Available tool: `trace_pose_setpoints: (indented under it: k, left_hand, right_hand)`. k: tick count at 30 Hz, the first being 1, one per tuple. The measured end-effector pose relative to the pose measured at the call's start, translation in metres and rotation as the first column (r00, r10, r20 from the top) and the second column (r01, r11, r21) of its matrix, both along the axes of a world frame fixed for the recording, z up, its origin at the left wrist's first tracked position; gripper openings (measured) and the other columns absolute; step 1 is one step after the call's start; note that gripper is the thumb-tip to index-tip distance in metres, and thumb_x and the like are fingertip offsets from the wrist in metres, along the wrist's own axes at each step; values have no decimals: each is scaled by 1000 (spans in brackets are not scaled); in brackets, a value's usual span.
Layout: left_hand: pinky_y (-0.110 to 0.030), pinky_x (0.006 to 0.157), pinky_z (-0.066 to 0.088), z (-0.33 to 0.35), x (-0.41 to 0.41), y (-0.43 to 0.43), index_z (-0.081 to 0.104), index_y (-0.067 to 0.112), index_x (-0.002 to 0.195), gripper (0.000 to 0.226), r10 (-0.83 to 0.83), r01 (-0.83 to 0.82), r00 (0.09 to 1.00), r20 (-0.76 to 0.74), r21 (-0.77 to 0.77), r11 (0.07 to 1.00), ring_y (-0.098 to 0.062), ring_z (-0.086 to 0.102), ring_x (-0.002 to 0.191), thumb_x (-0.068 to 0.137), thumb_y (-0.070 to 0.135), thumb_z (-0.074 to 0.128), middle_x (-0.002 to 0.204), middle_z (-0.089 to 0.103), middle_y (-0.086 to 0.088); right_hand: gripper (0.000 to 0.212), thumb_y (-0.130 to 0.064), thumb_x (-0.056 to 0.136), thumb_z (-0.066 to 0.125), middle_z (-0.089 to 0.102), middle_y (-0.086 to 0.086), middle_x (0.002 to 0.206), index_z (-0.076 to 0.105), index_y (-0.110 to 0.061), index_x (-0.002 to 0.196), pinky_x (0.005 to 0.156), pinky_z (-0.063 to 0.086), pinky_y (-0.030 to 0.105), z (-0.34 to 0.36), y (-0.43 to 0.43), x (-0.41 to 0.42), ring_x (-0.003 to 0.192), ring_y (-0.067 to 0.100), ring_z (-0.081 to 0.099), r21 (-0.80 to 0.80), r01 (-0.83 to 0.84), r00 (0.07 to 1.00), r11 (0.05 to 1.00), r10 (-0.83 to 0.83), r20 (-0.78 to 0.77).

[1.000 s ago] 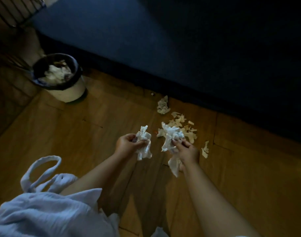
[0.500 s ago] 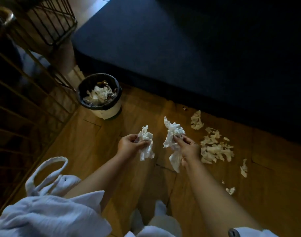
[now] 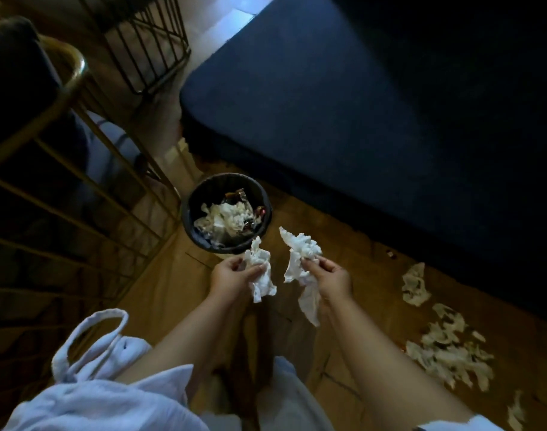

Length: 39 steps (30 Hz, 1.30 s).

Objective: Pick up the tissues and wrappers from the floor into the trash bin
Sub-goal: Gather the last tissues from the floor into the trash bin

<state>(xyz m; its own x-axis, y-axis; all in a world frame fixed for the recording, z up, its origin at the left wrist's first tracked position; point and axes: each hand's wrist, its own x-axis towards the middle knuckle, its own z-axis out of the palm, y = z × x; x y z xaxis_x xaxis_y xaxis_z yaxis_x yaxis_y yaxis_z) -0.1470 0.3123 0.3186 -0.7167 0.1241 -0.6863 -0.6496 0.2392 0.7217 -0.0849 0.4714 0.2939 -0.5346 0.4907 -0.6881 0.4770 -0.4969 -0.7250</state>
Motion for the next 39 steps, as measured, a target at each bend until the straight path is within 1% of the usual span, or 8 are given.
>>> trace_pose_setpoints:
  k: [3, 7, 15, 20, 26, 29, 34, 39]
  left_hand:
    - [-6, 43, 46, -14, -52, -17, 60, 5, 105, 29, 48, -48, 999, -2, -13, 999, -8, 59, 71, 79, 4, 71, 91, 66, -5]
    - [-15, 55, 46, -49, -124, -35, 58, 7, 111, 31, 53, -53, 999, -7, -53, 997, -9, 58, 73, 82, 9, 69, 100, 63, -7]
    - [-42, 86, 51, -159, -222, -54, 61, 2, 110, 31, 29, -21, 998, 53, -140, 990, -31, 64, 95, 83, 14, 68, 106, 66, -17]
    - [-43, 89, 53, -202, -249, -51, 52, 4, 126, 47, -22, 36, 996, 85, -165, 986, -34, 62, 105, 85, 22, 66, 122, 61, -16]
    - [-52, 91, 52, -206, -268, -52, 41, 8, 136, 57, -82, 100, 991, 109, -179, 979, -34, 62, 87, 87, 25, 64, 105, 61, -12]
    - [-44, 86, 54, -194, -261, -54, 46, 7, 130, 49, -125, 145, 986, 111, -195, 970, -37, 60, 104, 88, 25, 63, 127, 55, -16]
    - [-33, 80, 44, -160, -223, -43, 53, 5, 123, 36, -264, 273, 962, 71, -182, 945, -31, 57, 105, 91, 20, 58, 122, 58, -16]
    - [-37, 97, 46, -134, -161, -1, 57, 5, 119, 33, -388, 392, 920, 59, -163, 905, -27, 57, 111, 90, 19, 60, 119, 62, -11]
  right_hand:
    - [38, -8, 76, 73, 67, 5, 105, 62, -7, 113, 78, 51, 25, -14, -17, -67, 95, 16, 62, -31, 1, 1000, 1000, -2, -14]
    - [34, -4, 76, 73, 66, 11, 106, 62, -5, 108, 94, 51, 38, -46, -40, -149, 98, 23, 63, -82, 100, 994, 992, -103, -31]
    - [43, -5, 79, 70, 60, 10, 110, 54, -2, 118, 68, 52, 28, -152, -72, -254, 91, 23, 59, -61, 148, 987, 987, -144, 66]
    - [42, -17, 84, 67, 56, 7, 110, 52, -9, 122, 80, 48, 33, -191, -75, -277, 96, 23, 56, 3, 52, 984, 999, -52, 168]
    - [42, -25, 89, 60, 57, 9, 125, 52, -13, 128, 83, 44, 32, -194, -76, -278, 104, 22, 54, -77, -28, 979, 997, 43, 200]
    - [30, -21, 91, 56, 56, 5, 110, 56, -11, 120, 75, 43, 28, -181, -70, -256, 92, 16, 51, -57, -20, 978, 998, 32, 205]
    - [27, -20, 93, 52, 56, 4, 110, 56, -13, 120, 83, 45, 32, -158, -57, -204, 103, 18, 51, -26, 26, 981, 999, -20, 191]
    - [13, -22, 95, 49, 59, 0, 109, 59, -21, 103, 83, 49, 32, -135, -34, -129, 107, 20, 55, -58, 122, 982, 991, -111, 154]
